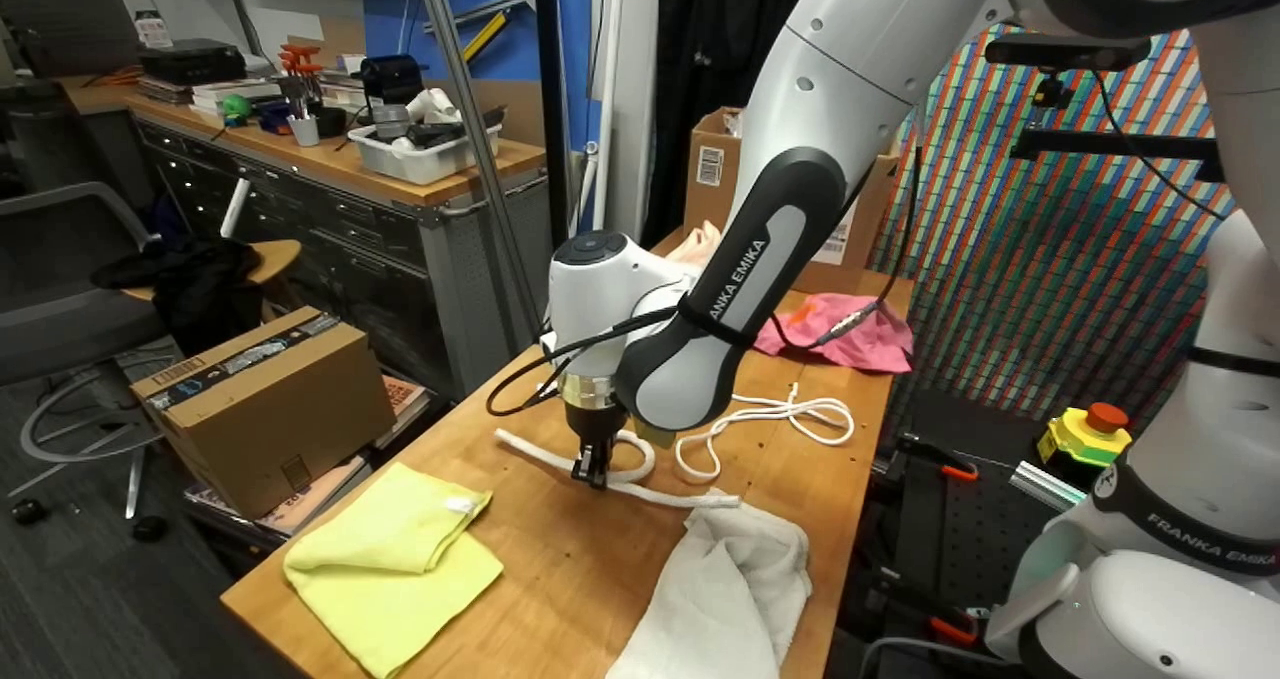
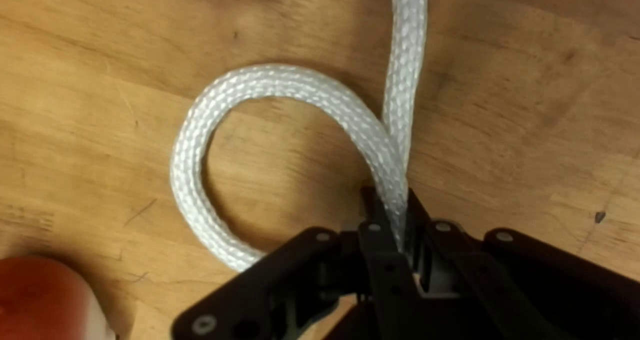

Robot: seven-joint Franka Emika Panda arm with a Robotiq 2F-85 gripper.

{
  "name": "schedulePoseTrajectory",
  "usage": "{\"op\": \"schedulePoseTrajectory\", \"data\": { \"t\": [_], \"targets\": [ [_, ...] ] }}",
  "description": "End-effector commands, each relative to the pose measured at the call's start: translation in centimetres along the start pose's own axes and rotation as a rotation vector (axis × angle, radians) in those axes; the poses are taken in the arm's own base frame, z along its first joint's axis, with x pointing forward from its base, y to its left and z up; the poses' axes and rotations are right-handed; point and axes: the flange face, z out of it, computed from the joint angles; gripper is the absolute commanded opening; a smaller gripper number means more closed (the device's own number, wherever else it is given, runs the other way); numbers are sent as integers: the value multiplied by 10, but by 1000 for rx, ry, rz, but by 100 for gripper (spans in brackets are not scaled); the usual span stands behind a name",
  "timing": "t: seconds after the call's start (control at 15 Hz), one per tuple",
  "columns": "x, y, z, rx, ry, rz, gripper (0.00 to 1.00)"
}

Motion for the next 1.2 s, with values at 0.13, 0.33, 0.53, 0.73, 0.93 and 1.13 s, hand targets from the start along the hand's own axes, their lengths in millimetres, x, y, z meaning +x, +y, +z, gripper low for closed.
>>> {"op": "schedulePoseTrajectory", "data": {
  "t": [0.13,0.33,0.53,0.73,0.93,1.13],
  "targets": [
    [29,-12,-5,3,32,98,9],
    [40,-18,-10,-7,55,114,9],
    [50,-23,-16,-23,78,118,9],
    [57,-27,-22,-34,96,123,9],
    [65,-29,-26,-41,109,133,9],
    [73,-28,-28,-52,113,146,9]
  ]
}}
